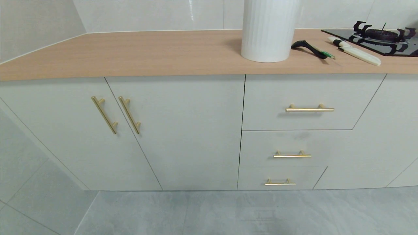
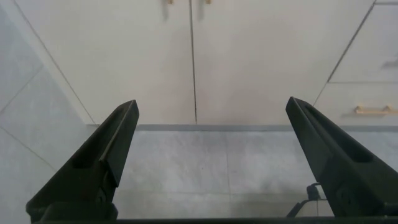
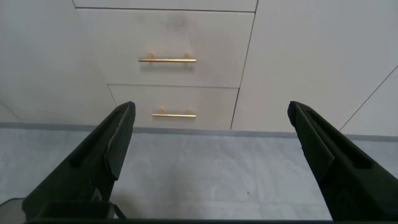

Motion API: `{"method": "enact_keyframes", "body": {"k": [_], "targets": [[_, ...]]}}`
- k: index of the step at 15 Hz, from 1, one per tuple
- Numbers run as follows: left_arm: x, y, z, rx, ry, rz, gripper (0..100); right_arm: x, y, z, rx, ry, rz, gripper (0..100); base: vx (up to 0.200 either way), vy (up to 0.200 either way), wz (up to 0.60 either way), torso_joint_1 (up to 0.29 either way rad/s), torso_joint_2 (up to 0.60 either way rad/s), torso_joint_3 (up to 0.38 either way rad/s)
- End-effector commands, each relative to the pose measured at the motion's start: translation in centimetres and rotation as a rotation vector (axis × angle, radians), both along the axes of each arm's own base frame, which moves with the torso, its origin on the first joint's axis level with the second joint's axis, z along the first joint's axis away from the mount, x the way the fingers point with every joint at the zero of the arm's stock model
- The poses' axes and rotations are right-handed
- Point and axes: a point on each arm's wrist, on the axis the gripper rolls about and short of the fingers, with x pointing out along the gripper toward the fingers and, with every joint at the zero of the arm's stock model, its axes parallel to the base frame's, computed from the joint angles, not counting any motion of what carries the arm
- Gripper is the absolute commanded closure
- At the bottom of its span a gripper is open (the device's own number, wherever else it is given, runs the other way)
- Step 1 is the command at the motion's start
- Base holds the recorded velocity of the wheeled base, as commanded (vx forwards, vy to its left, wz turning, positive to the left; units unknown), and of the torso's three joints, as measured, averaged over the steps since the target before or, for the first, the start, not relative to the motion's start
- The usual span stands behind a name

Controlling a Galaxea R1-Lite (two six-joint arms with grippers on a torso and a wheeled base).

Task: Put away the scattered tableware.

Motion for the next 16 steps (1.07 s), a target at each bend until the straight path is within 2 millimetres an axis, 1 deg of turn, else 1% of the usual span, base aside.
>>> {"method": "enact_keyframes", "body": {"k": [1,7,16], "targets": [[0.01,0.0,0.0,0.001,0.0,0.0,0,0.01,0.0,0.0,0.0,0.002,0.001,0,0.0,0.0,0.0,0.0,0.0,0.0],[-0.01,0.0,0.04,0.001,-0.001,0.0,0,0.0,-0.01,0.0,0.0,0.0,0.0,0,0.2,0.0,0.0,0.003,0.0,0.002],[-0.01,0.0,0.04,0.0,-0.001,0.0,0,0.0,0.0,0.0,-0.005,0.0,0.001,0,0.0,0.0,0.0,0.0,0.0,0.0]]}}
